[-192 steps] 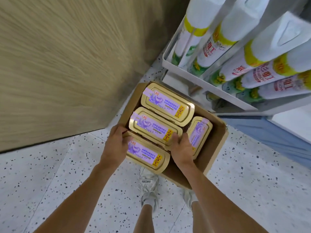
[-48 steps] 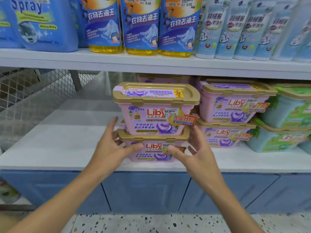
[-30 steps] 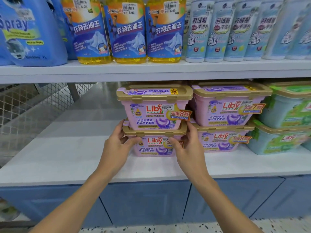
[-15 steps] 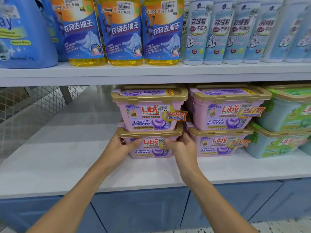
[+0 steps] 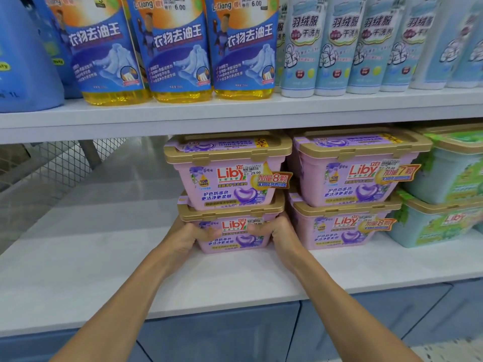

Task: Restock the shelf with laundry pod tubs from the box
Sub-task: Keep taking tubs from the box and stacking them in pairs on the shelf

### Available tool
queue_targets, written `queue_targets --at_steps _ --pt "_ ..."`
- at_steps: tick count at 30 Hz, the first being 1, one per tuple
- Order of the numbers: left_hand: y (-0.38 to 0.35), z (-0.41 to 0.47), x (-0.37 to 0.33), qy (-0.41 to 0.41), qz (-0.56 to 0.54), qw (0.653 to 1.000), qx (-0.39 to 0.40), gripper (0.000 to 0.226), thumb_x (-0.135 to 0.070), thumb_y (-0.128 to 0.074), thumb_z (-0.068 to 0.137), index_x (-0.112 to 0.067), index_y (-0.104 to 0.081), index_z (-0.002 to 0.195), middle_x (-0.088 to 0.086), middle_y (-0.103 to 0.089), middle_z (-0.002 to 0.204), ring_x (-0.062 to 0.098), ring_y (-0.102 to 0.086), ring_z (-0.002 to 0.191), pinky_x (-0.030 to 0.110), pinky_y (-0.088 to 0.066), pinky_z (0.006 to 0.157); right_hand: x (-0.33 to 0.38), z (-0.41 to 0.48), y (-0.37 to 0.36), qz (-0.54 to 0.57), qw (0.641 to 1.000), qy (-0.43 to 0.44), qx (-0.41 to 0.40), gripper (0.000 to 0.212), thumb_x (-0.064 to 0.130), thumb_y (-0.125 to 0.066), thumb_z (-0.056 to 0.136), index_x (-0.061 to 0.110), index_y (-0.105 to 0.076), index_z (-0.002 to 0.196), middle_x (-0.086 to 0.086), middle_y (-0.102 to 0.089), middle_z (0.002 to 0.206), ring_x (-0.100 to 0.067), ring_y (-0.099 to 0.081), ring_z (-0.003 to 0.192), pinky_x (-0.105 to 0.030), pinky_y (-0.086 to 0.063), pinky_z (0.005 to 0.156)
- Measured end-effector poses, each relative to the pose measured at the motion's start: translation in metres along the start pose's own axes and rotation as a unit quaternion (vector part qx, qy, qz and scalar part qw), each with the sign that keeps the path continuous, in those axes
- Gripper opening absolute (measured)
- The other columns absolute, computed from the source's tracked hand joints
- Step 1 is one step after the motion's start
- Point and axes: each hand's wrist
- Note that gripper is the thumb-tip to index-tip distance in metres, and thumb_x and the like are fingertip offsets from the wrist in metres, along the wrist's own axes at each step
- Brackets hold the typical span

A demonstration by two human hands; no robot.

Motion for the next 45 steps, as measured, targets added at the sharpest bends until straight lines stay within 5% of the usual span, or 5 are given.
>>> queue_targets --at_steps 7,14,33,38,45 --pt "0.000 0.019 0.001 -0.007 -0.005 1.000 -0.021 0.054 0.017 -0.072 0.075 -0.031 -0.078 0.098 0.004 -0.079 0.110 0.023 -0.075 0.103 0.045 -0.059 0.087 -0.001 0.023 -0.002 -0.001 1.000 -0.026 -0.013 0.029 -0.016 -0.066 0.083 0.013 -0.068 0.083 0.012 -0.076 0.067 -0.005 -0.073 0.065 -0.017 -0.056 0.056" --pt "0.007 0.040 0.006 -0.003 -0.016 1.000 -0.019 0.060 0.014 -0.074 0.074 -0.015 -0.067 0.125 0.009 -0.076 0.120 0.029 -0.072 0.112 0.055 -0.056 0.097 0.002 0.041 -0.004 0.000 0.999 -0.040 -0.027 0.031 -0.014 -0.065 0.083 0.016 -0.069 0.084 0.010 -0.077 0.070 -0.008 -0.074 0.068 -0.023 -0.060 0.064" --pt "0.011 0.065 0.009 -0.028 -0.020 0.999 -0.009 0.065 0.001 -0.080 0.062 -0.014 -0.066 0.124 0.007 -0.078 0.114 0.026 -0.074 0.106 0.041 -0.062 0.085 0.003 0.073 -0.011 -0.039 0.989 -0.097 -0.106 0.020 -0.015 -0.066 0.084 -0.004 -0.066 0.101 -0.026 -0.066 0.116 -0.043 -0.063 0.109 -0.054 -0.048 0.104" --pt "0.010 0.065 0.008 -0.027 -0.026 0.999 -0.005 0.056 0.020 -0.073 0.071 -0.011 -0.068 0.117 0.006 -0.080 0.106 0.024 -0.077 0.099 0.036 -0.064 0.080 -0.001 0.081 -0.005 -0.068 0.986 -0.108 -0.106 0.050 -0.006 -0.072 0.082 -0.008 -0.058 0.129 -0.021 -0.065 0.120 -0.037 -0.063 0.112 -0.055 -0.048 0.105" --pt "0.006 0.061 0.005 -0.031 -0.007 0.999 -0.011 0.062 0.029 -0.067 0.071 -0.013 -0.067 0.116 -0.002 -0.081 0.097 0.015 -0.078 0.090 0.026 -0.061 0.067 -0.002 0.084 -0.004 -0.101 0.983 -0.098 -0.113 0.058 0.004 -0.082 0.071 -0.006 -0.062 0.124 -0.025 -0.066 0.124 -0.043 -0.064 0.116 -0.057 -0.051 0.101"
Point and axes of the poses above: each hand's wrist, its own z-axis towards the middle knuckle, its own y-axis out of the back of the hand, x = y × z
